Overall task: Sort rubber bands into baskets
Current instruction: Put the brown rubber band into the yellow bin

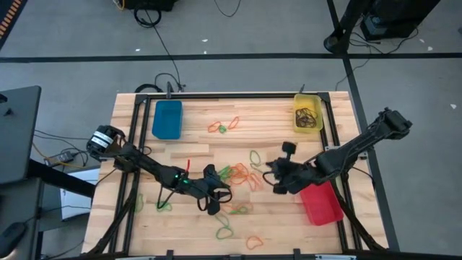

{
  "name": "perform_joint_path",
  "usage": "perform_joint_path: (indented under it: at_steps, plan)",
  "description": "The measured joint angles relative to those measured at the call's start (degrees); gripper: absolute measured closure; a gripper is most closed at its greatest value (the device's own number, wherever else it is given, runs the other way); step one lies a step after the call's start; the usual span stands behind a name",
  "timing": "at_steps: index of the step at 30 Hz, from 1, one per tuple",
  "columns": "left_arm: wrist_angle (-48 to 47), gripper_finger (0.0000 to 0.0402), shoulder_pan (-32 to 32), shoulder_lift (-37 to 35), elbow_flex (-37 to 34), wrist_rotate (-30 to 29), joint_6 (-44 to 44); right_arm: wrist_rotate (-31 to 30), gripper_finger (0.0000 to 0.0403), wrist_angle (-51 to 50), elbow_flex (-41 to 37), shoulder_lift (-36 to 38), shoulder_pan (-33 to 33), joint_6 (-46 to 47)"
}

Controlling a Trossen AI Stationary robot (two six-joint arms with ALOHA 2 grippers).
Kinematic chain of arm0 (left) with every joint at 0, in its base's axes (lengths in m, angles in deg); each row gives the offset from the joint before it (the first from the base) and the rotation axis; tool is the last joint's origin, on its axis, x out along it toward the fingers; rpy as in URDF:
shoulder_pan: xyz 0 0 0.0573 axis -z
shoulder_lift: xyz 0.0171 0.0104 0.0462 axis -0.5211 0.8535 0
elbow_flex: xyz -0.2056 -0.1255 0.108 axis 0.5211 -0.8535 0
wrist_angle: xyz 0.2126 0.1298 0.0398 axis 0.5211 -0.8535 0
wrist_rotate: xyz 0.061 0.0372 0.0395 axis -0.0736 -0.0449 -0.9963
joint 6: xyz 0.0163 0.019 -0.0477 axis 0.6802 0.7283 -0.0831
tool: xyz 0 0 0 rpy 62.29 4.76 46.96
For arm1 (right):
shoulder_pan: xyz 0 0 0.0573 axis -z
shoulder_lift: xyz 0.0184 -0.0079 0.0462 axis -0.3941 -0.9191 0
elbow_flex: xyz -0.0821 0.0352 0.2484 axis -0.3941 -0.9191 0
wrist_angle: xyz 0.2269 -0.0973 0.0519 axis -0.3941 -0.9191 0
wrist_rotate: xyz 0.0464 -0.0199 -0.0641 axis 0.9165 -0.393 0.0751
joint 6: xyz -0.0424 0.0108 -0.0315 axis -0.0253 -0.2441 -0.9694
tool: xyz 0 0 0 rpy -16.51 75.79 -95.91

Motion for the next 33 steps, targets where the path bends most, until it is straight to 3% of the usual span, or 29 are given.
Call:
perform_joint_path:
  at_steps: [8, 15, 29, 33]
  plan:
    - [-0.2, 0.0277, 0.0, 0.0, 0.0, -0.4, 0.0, -9.9, 0.0398, -19.0, 0.0, 7.4, 5.1, 8.2]
    - [-0.2, 0.0277, 0.0, 0.0, 0.0, -0.4, 0.0, -11.4, 0.0398, -29.1, 0.0, 14.0, 18.8, 13.3]
    - [-0.7, 0.0277, 0.0, 0.0, 0.0, -0.4, -0.4, -11.9, 0.0392, -27.9, 0.0, 16.6, 49.4, -5.6]
    - [-2.0, 0.0277, 0.0, 0.0, 0.0, -0.4, -0.9, -7.7, 0.0385, -24.0, 0.0, 16.6, 54.7, -10.2]
